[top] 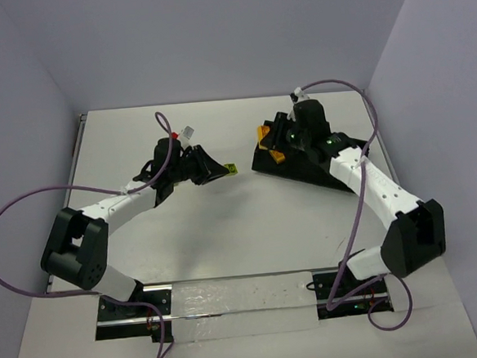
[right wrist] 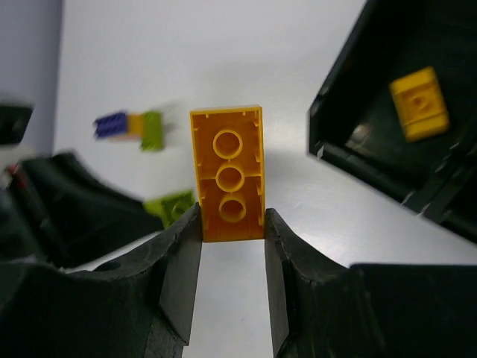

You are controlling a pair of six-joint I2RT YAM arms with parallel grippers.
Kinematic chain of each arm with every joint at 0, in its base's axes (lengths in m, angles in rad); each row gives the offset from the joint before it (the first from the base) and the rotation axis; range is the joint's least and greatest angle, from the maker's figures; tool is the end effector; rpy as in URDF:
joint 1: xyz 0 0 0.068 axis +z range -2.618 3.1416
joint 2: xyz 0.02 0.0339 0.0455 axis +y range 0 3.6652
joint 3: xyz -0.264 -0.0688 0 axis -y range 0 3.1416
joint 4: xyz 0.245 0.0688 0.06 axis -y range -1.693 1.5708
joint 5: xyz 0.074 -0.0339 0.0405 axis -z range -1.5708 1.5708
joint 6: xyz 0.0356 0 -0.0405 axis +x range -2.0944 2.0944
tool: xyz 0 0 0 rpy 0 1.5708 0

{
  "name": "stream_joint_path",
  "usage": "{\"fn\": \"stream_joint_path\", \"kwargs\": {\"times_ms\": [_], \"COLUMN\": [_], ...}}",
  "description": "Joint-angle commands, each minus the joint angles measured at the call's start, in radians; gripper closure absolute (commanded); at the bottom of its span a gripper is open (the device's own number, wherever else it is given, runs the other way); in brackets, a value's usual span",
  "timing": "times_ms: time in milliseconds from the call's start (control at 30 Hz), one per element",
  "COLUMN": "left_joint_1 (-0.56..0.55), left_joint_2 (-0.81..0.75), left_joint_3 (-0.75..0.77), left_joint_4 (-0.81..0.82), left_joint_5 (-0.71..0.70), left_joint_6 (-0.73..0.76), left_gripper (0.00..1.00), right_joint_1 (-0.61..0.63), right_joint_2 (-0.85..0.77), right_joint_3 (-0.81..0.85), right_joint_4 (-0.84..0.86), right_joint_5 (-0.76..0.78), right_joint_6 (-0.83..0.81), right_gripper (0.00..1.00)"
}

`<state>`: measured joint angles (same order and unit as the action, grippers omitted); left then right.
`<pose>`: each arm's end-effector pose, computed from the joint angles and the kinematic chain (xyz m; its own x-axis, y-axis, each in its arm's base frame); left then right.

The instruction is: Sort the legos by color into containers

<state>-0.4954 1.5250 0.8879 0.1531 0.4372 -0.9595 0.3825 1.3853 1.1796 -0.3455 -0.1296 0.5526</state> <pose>0.2872 -0.1723 0.2303 -0.8576 -0.3798 -0.3467 0.1012 0.5363 -0.8379 0.2919 0.1224 0.3244 -0.6614 0.2949 -0.6896 -0.1469 0.8507 0.5048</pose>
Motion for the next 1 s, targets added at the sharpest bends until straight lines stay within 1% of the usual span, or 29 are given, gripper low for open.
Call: {"fn": "stream_joint_path", "kwargs": {"times_ms": [0, 100, 200, 300, 333, 367, 433, 467, 533, 567, 633, 733, 800, 900, 967], "left_joint_1": [-0.003, -0.004, -0.013, -0.026, -0.027, -0.028, -0.029, -0.030, -0.031, -0.030, -0.030, -0.026, -0.025, -0.022, -0.022], "left_joint_2": [-0.055, -0.077, -0.110, -0.135, -0.140, -0.143, -0.147, -0.147, -0.146, -0.142, -0.129, -0.090, -0.069, -0.039, -0.020], "left_joint_3": [0.032, 0.033, 0.039, 0.052, 0.054, 0.057, 0.063, 0.066, 0.079, 0.098, 0.143, 0.251, 0.318, 0.372, 0.402], "left_joint_4": [-0.029, -0.054, -0.094, -0.133, -0.136, -0.140, -0.146, -0.149, -0.152, -0.175, -0.238, -0.387, -0.452, -0.540, -0.578], "left_joint_5": [-0.030, -0.042, -0.064, -0.102, -0.104, -0.103, -0.099, -0.095, -0.085, -0.071, -0.042, -0.019, 0.003, 0.022, 0.026], "left_joint_6": [0.036, 0.047, 0.072, 0.091, 0.091, 0.092, 0.093, 0.095, 0.117, 0.149, 0.216, 0.330, 0.394, 0.453, 0.504], "left_gripper": [1.00, 1.00, 1.00, 1.00, 1.00, 1.00, 1.00, 1.00, 1.00, 1.00, 1.00, 1.00, 1.00, 1.00, 1.00], "right_joint_1": [-0.026, -0.038, -0.042, -0.051, -0.052, -0.053, -0.053, -0.053, -0.053, -0.052, -0.053, -0.053, -0.049, -0.024, 0.014], "right_joint_2": [0.141, 0.213, 0.318, 0.379, 0.396, 0.409, 0.422, 0.421, 0.406, 0.391, 0.362, 0.318, 0.286, 0.168, 0.043], "right_joint_3": [0.109, 0.157, 0.235, 0.280, 0.297, 0.314, 0.340, 0.346, 0.352, 0.355, 0.355, 0.353, 0.327, 0.173, -0.009], "right_joint_4": [-0.065, -0.068, -0.093, -0.098, -0.104, -0.113, -0.129, -0.132, -0.139, -0.145, -0.147, -0.147, -0.116, 0.053, 0.245], "right_joint_5": [0.217, 0.265, 0.304, 0.306, 0.309, 0.311, 0.311, 0.310, 0.306, 0.307, 0.299, 0.270, 0.208, 0.081, -0.018], "right_joint_6": [-0.056, -0.079, -0.103, -0.115, -0.120, -0.127, -0.140, -0.145, -0.155, -0.166, -0.196, -0.260, -0.328, -0.510, -0.672], "right_gripper": [1.00, 1.00, 0.99, 0.94, 0.90, 0.82, 0.53, 0.44, 0.34, 0.31, 0.30, 0.29, 0.29, 0.29, 0.29]}}
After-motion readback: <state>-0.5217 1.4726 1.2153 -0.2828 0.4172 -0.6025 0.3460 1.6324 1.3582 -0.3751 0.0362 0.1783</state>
